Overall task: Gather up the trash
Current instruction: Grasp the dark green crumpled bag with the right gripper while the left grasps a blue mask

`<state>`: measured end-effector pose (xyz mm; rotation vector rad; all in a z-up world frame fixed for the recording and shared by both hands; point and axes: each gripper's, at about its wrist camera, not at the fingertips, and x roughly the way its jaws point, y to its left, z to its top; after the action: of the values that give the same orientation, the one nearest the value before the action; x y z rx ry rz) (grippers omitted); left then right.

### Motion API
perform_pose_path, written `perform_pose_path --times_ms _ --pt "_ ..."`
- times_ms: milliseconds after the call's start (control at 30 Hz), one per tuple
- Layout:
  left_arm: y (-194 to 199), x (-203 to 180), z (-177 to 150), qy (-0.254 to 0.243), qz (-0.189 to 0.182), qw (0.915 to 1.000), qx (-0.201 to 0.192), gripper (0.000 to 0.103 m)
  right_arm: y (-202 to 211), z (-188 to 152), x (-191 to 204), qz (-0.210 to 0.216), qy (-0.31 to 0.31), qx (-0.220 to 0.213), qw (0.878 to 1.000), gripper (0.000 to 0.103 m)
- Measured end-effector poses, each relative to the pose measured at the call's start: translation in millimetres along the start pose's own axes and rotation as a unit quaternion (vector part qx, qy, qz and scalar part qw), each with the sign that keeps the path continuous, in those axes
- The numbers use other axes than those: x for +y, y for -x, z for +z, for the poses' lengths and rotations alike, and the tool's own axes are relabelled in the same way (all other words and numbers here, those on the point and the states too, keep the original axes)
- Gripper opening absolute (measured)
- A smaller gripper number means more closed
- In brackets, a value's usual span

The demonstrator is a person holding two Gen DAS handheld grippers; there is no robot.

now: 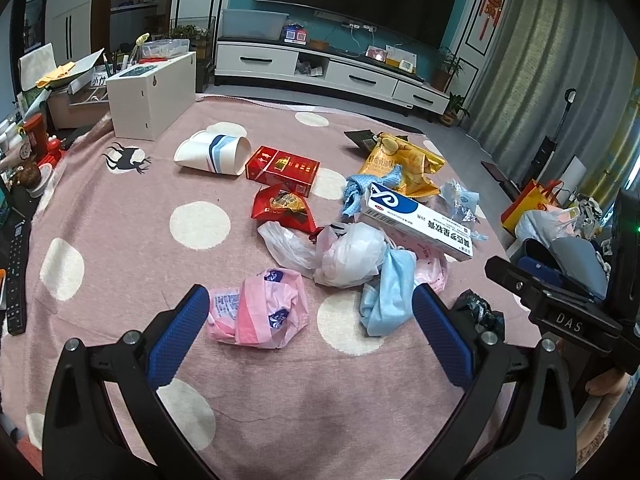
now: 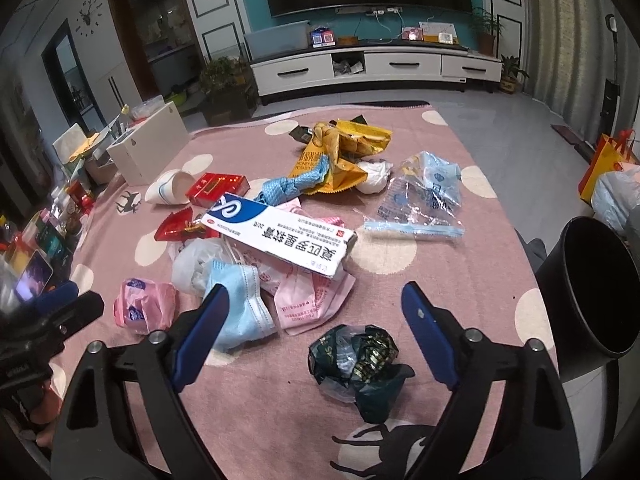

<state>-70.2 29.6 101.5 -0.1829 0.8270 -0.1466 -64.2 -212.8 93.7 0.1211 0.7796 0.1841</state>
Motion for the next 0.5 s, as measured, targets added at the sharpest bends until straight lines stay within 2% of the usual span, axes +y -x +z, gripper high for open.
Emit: perform_pose_path --times_ms 133,300,500 --pt "-6.5 5.2 1.0 0.012 -0.026 0.9996 0.007 0.100 -2.7 0.9 -16.5 0.014 -0.024 0.021 0.999 0.070" --pt "-23.7 3.9 2.9 0.024 -0.078 0.9965 0.017 0.100 -9.8 0.8 -41.6 0.034 -0.058 0.049 0.997 0.069" --pt "-65.2 -25.8 -4.6 0.012 -0.132 0.9890 0.065 0.100 -30.1 -19.8 -48.5 0.059 -0.057 0.103 0.991 0.068"
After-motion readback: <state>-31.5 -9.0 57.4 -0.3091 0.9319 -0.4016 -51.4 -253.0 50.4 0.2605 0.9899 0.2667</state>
